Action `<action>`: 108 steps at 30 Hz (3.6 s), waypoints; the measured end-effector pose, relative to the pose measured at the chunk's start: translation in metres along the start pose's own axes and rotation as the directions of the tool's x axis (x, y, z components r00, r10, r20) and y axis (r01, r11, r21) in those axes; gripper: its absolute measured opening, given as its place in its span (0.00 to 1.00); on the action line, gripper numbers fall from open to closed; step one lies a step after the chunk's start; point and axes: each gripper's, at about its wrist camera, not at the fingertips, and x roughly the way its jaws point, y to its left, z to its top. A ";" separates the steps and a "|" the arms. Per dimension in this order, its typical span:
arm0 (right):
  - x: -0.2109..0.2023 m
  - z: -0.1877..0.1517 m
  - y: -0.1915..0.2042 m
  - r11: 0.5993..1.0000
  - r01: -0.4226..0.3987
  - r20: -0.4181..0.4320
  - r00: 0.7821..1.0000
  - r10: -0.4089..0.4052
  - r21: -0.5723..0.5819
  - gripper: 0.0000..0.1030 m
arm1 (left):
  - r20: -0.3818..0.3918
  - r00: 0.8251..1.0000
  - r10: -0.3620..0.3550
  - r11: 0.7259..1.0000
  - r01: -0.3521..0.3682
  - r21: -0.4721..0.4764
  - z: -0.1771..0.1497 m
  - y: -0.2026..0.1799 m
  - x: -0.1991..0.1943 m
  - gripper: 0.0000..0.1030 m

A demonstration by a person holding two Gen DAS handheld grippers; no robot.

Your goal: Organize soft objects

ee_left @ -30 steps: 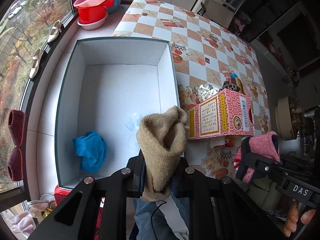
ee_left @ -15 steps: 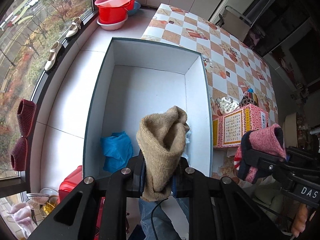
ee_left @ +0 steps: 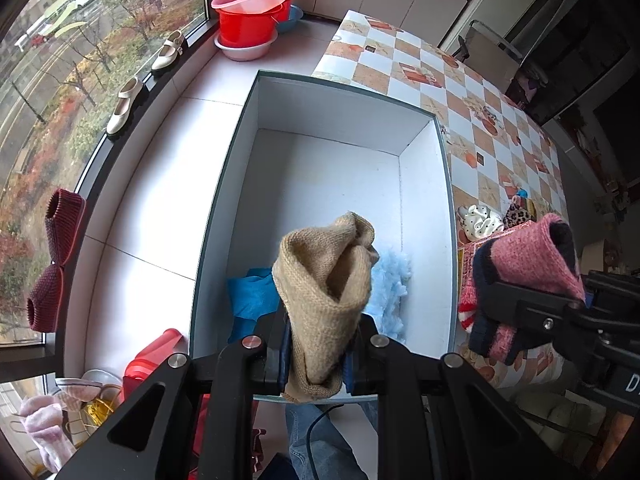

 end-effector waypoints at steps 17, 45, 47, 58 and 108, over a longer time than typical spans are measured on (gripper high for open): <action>0.010 0.025 0.010 1.000 0.013 -0.001 1.000 -0.013 -0.004 0.29 | 0.002 0.999 0.040 0.999 -0.040 0.007 0.024 0.001 0.013 0.20; 0.064 0.069 -0.025 0.994 0.060 -0.045 0.997 -0.056 0.090 0.29 | -0.081 0.989 0.121 0.989 -0.113 0.099 0.068 -0.013 0.073 0.20; 0.066 0.068 -0.025 0.994 0.060 -0.050 0.997 -0.056 0.089 0.29 | -0.089 0.988 0.123 0.989 -0.114 0.097 0.066 -0.012 0.075 0.20; 0.067 0.071 -0.027 0.995 0.049 -0.038 0.998 -0.046 0.088 0.29 | -0.102 0.984 0.145 0.985 -0.135 0.104 0.063 -0.012 0.082 0.24; -0.028 0.047 -0.046 0.988 0.113 0.052 0.992 -0.119 0.108 0.90 | -0.111 0.993 -0.041 0.989 0.056 0.139 0.048 -0.066 0.009 0.99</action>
